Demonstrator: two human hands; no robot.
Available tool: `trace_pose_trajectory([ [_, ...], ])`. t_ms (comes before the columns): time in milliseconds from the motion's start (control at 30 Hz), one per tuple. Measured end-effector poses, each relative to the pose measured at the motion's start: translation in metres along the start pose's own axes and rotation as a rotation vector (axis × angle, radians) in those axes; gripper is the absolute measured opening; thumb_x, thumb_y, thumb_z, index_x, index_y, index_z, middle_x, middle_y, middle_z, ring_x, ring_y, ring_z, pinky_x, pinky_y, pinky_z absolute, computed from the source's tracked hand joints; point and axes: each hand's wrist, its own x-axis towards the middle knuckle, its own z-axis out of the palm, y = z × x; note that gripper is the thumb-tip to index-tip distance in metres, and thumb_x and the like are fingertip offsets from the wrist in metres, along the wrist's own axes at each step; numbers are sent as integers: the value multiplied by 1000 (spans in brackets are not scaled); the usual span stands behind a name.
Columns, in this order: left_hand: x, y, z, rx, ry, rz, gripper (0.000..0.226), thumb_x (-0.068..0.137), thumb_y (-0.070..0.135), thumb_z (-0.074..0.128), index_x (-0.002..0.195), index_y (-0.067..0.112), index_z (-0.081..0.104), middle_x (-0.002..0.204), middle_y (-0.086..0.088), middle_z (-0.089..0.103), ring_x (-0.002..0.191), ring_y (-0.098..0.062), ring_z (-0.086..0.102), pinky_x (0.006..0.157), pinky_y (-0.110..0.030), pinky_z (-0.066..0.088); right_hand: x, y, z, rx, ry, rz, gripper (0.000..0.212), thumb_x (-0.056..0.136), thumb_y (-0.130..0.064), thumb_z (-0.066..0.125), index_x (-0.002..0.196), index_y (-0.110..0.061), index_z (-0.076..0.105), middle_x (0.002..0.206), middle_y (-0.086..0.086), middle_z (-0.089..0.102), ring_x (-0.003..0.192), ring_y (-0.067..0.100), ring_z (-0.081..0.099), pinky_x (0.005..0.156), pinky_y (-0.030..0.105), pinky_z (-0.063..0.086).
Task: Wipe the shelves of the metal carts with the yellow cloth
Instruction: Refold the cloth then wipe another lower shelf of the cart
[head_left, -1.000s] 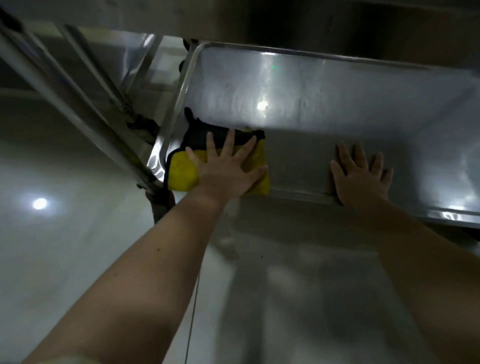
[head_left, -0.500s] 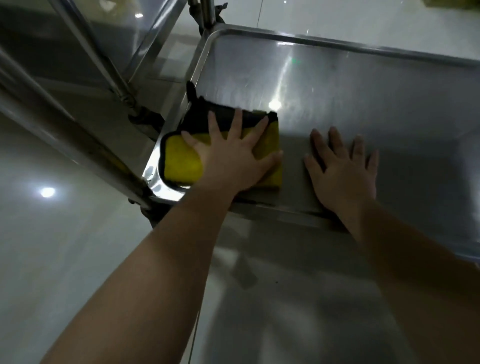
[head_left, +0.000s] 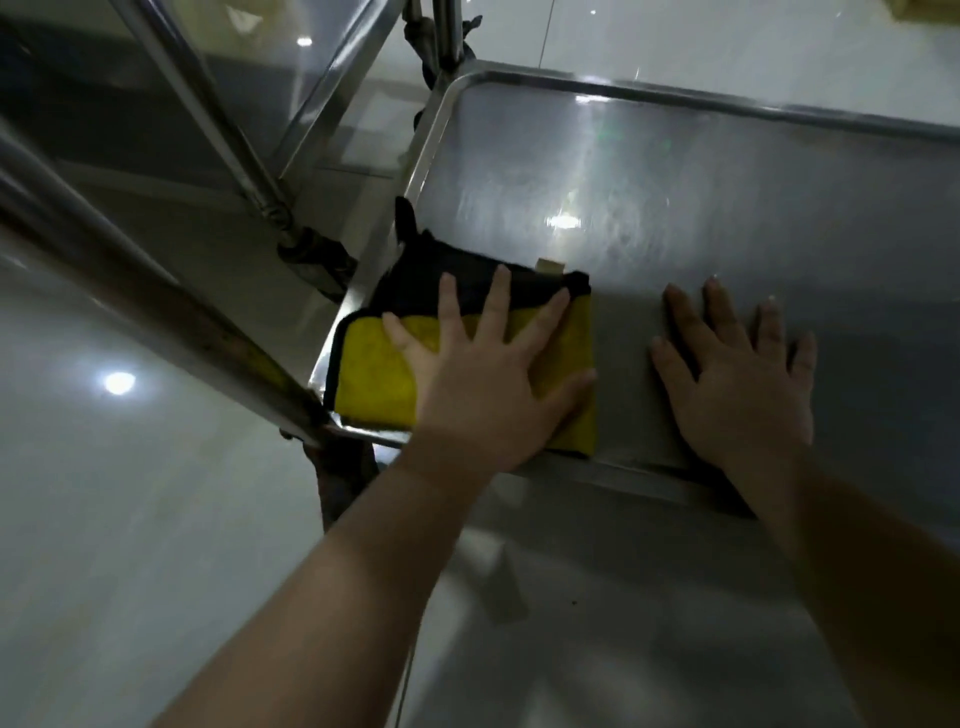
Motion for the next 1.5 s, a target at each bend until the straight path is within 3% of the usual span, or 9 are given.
trace_pose_trajectory([
  [333, 160, 5, -36, -29, -153, 4, 79, 82, 87, 19, 149, 56, -9, 165, 0, -12, 146, -46, -15, 101, -82, -8, -2, 3, -3, -20, -6, 0, 60, 97, -63, 10, 153, -47, -4, 165, -7, -2, 150, 35, -4, 119, 58, -2],
  [667, -33, 21, 1, 12, -56, 19, 71, 78, 86, 1, 142, 62, -20, 163, 8, -18, 149, -35, -17, 106, -77, -7, -2, 5, -5, 0, -38, -7, 59, 99, -61, 15, 153, -47, -4, 165, -10, -5, 150, 35, -8, 118, 58, -7],
  [733, -34, 19, 0, -2, -59, 14, 72, 75, 87, 1, 141, 64, -19, 163, 9, -17, 149, -35, -17, 105, -77, -7, -3, 8, -9, 76, -46, -45, 58, 100, -58, 21, 154, -45, 3, 165, -10, -1, 151, 32, -5, 118, 55, -7],
  [833, -27, 21, 1, 0, -65, 18, 72, 76, 87, 3, 141, 64, -19, 163, 10, -17, 149, -35, -16, 104, -77, -7, -7, 46, -25, 260, 38, -70, 56, 101, -49, 31, 155, -33, 23, 164, -3, 16, 151, 27, 11, 121, 51, 6],
  [900, -29, 22, 3, 12, -57, 14, 72, 76, 87, 3, 141, 64, -19, 164, 9, -16, 149, -35, -15, 105, -77, -6, -16, 86, -29, 211, 56, -9, 61, 97, -52, 27, 154, -30, 27, 163, -2, 18, 151, 28, 11, 121, 50, 7],
  [1067, -30, 43, 1, 11, -64, -51, 73, 79, 86, 1, 143, 60, -21, 164, 3, -18, 148, -42, -16, 105, -79, -3, -29, 109, -10, 40, -30, 128, 55, 102, -54, 22, 154, -45, 8, 165, -8, 3, 150, 35, 0, 120, 53, -1],
  [1133, -28, 79, 2, -34, -90, 17, 71, 83, 83, 8, 144, 58, -20, 163, 1, -22, 145, -46, -22, 101, -80, -9, -27, 107, -9, 36, -31, 127, 55, 101, -55, 19, 154, -46, 4, 165, -8, 1, 150, 35, -1, 120, 53, -1],
  [1233, 2, 127, 6, -38, -95, 169, 71, 87, 81, 11, 147, 55, -17, 163, 0, -23, 143, -46, -25, 97, -81, -14, -29, 111, -7, 26, -19, 121, 57, 100, -59, 14, 154, -46, 3, 165, -9, 0, 150, 34, -2, 120, 52, -2],
  [1500, 148, 138, -20, -48, -140, 21, 75, 84, 85, 15, 150, 55, -7, 165, -1, -11, 146, -48, -14, 98, -83, -10, -19, 110, -10, 26, -45, 127, 56, 100, -58, 14, 154, -47, -1, 165, -9, -4, 151, 32, -6, 121, 51, -5],
])
